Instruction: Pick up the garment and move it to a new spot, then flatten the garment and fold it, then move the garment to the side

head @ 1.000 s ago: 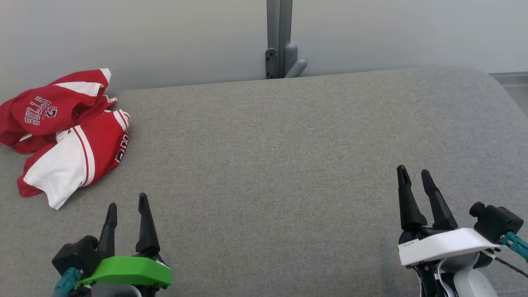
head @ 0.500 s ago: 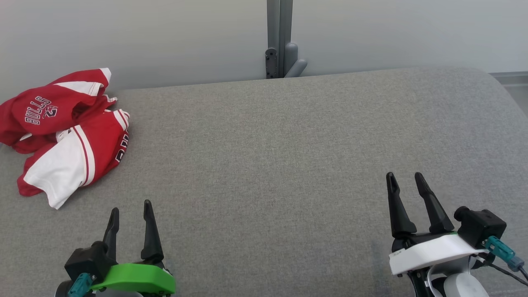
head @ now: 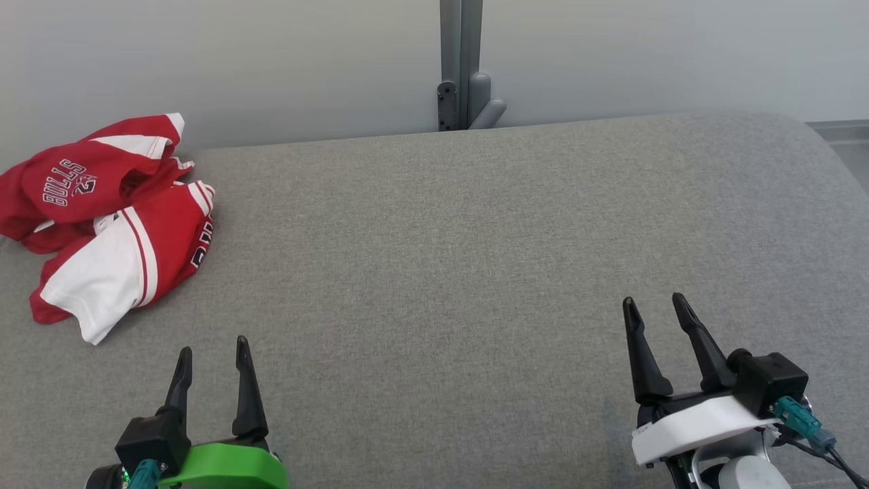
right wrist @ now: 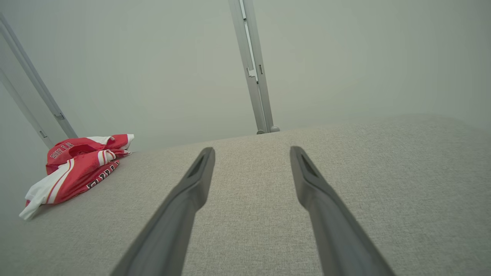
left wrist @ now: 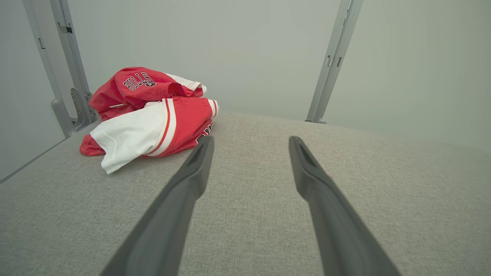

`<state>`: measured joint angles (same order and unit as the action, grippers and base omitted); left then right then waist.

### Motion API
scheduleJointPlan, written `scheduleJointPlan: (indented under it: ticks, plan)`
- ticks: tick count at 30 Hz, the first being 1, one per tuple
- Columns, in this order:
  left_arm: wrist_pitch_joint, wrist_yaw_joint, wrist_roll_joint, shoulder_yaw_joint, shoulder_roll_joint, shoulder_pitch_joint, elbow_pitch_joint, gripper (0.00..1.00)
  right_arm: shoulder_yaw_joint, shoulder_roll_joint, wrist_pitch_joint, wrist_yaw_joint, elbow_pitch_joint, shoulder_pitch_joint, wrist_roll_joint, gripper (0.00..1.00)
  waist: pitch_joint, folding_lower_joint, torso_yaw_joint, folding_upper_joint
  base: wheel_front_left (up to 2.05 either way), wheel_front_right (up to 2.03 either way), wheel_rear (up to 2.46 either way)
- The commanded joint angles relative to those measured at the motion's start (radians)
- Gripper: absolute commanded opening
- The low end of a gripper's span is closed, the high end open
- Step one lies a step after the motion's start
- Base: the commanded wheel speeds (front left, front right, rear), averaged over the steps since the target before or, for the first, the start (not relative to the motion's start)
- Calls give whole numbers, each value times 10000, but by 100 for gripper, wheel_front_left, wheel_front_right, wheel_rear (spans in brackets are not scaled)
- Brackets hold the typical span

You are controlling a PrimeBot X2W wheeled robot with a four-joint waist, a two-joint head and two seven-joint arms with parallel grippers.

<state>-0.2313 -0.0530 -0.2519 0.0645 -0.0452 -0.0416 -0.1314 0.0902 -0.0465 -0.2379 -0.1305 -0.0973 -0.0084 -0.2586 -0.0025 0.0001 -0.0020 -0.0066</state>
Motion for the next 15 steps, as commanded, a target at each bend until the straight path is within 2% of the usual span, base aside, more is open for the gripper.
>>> scheduleJointPlan:
  ticks: [1, 15]
  plan:
    - [-82, -25, 159, -52, -77, -86, 29, 100, 35, -55, -75, -3, 8, 35, 203, 100, -4, 0, -2, 59, 0, 0, 0]
    - [-380, 11, 716, -130, -83, -271, -51, 100, 69, -59, -295, -4, 18, 91, 1081, 100, -36, -1, -3, 66, 0, 0, 0]
